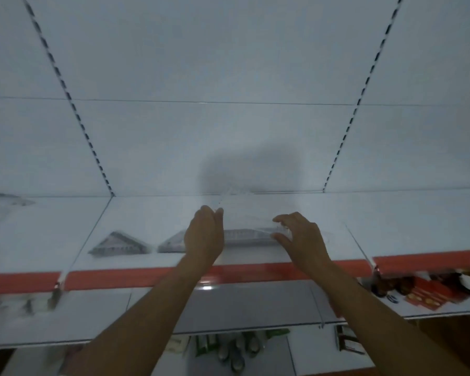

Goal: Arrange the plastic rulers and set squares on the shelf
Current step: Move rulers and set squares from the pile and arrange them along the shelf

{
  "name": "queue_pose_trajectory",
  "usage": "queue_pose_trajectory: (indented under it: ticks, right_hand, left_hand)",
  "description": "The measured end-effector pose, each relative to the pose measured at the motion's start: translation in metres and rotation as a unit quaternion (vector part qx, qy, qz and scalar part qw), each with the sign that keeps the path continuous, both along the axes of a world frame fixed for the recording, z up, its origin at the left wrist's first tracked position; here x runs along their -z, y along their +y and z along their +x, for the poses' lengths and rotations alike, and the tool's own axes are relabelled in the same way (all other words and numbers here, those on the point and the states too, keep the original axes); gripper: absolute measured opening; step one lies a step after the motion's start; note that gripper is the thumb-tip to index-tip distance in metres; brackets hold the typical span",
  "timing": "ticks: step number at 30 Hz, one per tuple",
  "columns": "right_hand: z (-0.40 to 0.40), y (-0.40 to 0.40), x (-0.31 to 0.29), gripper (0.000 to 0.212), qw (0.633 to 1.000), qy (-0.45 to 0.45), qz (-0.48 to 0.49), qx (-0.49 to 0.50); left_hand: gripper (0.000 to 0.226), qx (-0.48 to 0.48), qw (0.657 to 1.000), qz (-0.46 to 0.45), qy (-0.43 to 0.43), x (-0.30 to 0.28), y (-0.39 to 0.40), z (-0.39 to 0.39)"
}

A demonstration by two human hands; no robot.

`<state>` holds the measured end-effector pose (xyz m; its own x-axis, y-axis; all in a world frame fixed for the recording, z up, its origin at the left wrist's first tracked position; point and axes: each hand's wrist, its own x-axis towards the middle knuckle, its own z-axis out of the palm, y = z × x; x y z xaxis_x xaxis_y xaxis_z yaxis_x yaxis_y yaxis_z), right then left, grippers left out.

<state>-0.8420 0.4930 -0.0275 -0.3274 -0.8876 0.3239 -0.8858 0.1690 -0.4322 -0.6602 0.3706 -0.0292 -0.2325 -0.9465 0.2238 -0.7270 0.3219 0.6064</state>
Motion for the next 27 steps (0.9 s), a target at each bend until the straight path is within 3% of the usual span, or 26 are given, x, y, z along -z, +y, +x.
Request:
queue_pose_trajectory:
  ticks: [4,11,27]
  right_hand:
    - [0.011,-0.027,0.006,0.029,0.998,-0.009,0.036,-0.043]
    - [0.011,-0.055,0.01,0.029,0.994,-0.011,0.069,-0.088]
    - [0.006,-0.06,0.021,0.03,0.988,-0.044,0.096,-0.112]
  left_hand:
    - [0.035,-0.015,0.997,0.05,0.054,0.004,-0.016,0.016]
    - [0.021,-0.011,0.993,0.099,0.068,0.005,-0.024,0.007]
    - [0.024,-0.018,0.996,0.083,0.023,0.016,-0.01,-0.005]
